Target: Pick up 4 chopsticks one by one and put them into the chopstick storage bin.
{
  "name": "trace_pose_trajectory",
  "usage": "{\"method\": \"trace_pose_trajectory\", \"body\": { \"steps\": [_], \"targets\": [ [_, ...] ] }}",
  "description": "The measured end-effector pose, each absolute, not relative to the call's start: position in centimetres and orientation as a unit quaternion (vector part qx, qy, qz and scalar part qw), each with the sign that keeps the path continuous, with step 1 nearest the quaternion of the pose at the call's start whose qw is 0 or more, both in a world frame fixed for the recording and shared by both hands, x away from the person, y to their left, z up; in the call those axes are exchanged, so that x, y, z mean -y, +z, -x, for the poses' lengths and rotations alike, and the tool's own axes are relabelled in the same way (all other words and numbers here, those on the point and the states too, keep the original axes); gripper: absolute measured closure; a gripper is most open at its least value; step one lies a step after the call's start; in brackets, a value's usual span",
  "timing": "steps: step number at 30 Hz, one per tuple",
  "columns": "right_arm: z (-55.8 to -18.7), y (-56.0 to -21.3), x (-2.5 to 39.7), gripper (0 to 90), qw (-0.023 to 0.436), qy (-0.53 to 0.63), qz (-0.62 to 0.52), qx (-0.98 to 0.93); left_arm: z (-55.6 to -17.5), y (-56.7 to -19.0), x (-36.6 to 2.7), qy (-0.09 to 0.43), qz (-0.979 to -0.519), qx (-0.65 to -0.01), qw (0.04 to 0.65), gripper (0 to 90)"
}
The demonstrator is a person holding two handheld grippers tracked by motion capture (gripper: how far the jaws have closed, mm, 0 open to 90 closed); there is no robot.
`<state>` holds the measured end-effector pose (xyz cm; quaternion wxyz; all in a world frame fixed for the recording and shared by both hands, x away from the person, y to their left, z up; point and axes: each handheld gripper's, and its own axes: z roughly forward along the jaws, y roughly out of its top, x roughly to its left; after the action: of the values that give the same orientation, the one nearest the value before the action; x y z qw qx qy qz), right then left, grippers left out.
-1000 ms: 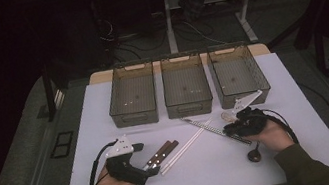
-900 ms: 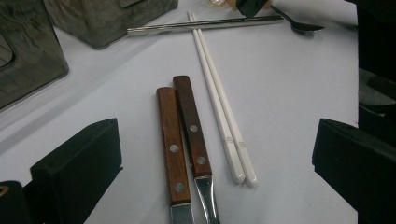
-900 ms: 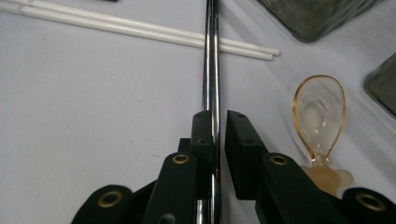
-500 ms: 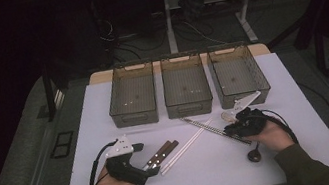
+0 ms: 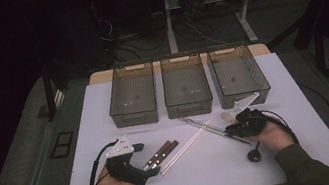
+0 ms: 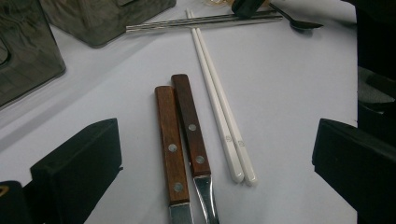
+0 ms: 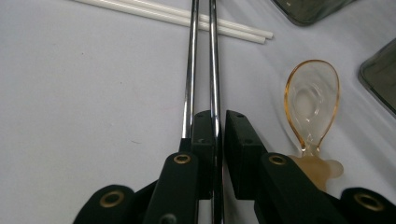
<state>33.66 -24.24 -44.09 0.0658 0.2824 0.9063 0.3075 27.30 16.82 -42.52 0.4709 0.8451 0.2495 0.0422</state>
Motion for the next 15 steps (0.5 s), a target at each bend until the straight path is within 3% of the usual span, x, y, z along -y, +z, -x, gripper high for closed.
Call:
{"method": "trace_pose_trajectory", "body": {
  "steps": [15],
  "targets": [
    [-33.76,-44.4,24.73,84.7,0.06,0.324,-0.273,-0.904,-27.3,-42.58,-16.69,0.04,-0.848,-0.245,0.468,0.0]
  ]
}}
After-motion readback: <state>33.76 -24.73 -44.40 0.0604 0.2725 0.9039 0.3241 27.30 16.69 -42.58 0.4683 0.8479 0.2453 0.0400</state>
